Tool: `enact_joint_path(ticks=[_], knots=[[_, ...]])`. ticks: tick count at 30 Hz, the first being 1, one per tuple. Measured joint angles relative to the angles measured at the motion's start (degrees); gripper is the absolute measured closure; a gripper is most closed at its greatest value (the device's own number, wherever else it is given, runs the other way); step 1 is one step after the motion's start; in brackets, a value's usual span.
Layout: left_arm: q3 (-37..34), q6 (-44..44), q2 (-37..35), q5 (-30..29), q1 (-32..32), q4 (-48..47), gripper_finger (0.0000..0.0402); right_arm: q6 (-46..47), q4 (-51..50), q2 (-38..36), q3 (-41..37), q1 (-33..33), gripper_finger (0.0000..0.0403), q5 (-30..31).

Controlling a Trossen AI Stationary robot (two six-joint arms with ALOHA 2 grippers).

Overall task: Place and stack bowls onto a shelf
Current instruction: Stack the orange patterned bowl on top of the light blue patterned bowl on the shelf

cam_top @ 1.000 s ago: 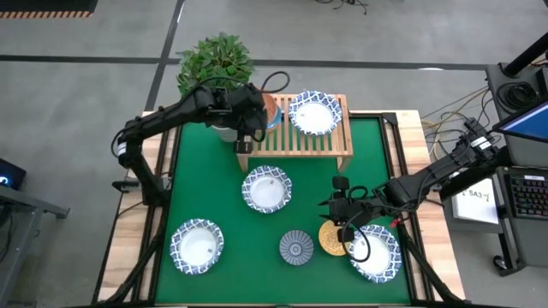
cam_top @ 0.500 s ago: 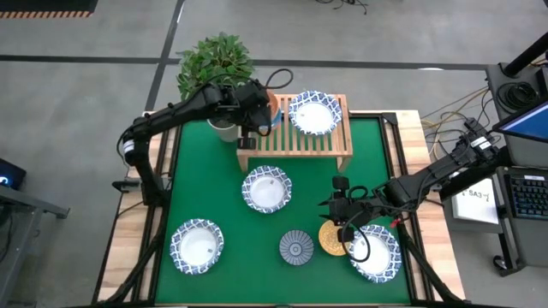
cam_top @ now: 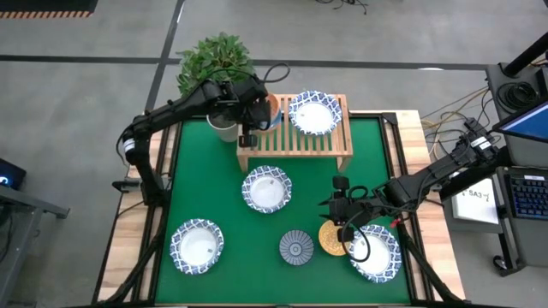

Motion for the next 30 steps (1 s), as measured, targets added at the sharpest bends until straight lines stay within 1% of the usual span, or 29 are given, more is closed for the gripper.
enact_joint_path(ticks=[12, 19, 30], knots=[[-0.07, -0.58, 0.55, -0.04, 0.03, 0.01, 0.0401, 0.07, -0.02, 0.0, 0.0, 0.0, 0.0266, 0.75], [-0.09, -0.58, 0.55, -0.04, -0.03, 0.19, 0.0383, 0.07, -0.02, 0.0, 0.0, 0.0, 0.0266, 0.75], [-0.32, -2.07, 0.55, -0.08, -0.03, 1.58, 0.038, 0.0, -0.04, 0.0, 0.0, 0.0, 0.0266, 0.76]])
